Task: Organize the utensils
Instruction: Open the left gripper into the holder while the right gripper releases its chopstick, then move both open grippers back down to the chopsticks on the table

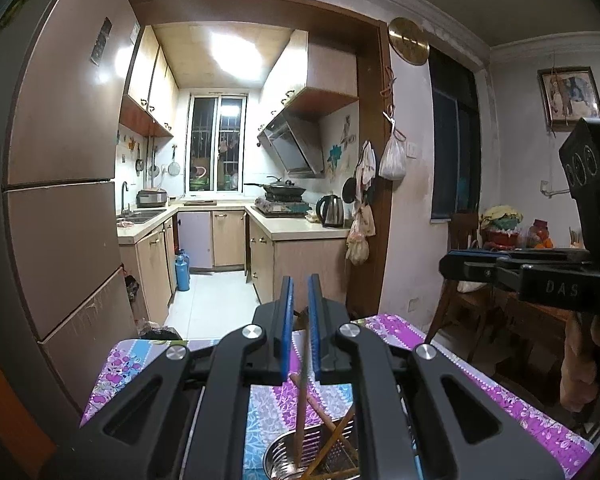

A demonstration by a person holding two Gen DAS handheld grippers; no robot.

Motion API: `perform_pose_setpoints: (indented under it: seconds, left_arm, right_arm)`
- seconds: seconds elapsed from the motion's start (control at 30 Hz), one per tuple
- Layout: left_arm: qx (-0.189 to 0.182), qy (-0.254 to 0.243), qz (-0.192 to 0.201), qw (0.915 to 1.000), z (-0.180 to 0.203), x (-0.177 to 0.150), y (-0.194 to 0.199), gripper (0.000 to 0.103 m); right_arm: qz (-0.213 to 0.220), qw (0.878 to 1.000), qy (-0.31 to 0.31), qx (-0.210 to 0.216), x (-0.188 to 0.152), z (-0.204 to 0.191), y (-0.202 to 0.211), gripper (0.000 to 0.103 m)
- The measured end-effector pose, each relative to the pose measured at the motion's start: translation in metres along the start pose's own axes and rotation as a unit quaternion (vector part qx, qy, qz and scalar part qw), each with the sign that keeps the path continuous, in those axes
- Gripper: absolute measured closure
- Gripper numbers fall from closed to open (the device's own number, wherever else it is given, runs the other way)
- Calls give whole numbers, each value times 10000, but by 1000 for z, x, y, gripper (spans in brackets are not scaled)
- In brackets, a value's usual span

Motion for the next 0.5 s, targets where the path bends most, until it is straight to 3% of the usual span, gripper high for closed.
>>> perform_pose_setpoints:
  seconds: [0.1,0.27,0.4,0.5]
  left_arm:
    - [23,4,-8,10000,-4,-1,0,83]
    - [69,-47,3,10000,-6,0,12,82]
    - [96,-192,91,9997,-7,0,49,81]
    - [158,-318,143,9993,-5,-11,93,61]
  right_arm:
    - [6,10000,-92,3,0,7,1,95]
    - [218,9995,-187,93,3,7,19,95]
    - [514,9983,-178,230,8,4,54,95]
    - [810,9960,-123,344,4,1,95,92]
Point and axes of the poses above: each gripper's, at about its wrist camera, not at the fingertips, and y roughly against the way its jaws point, z to its right, x to its top, the point moved 6 cm from there along -y, roughly the way its jaws point, and after that the axes turned 11 degrees about -y, right-handed, at the moved point
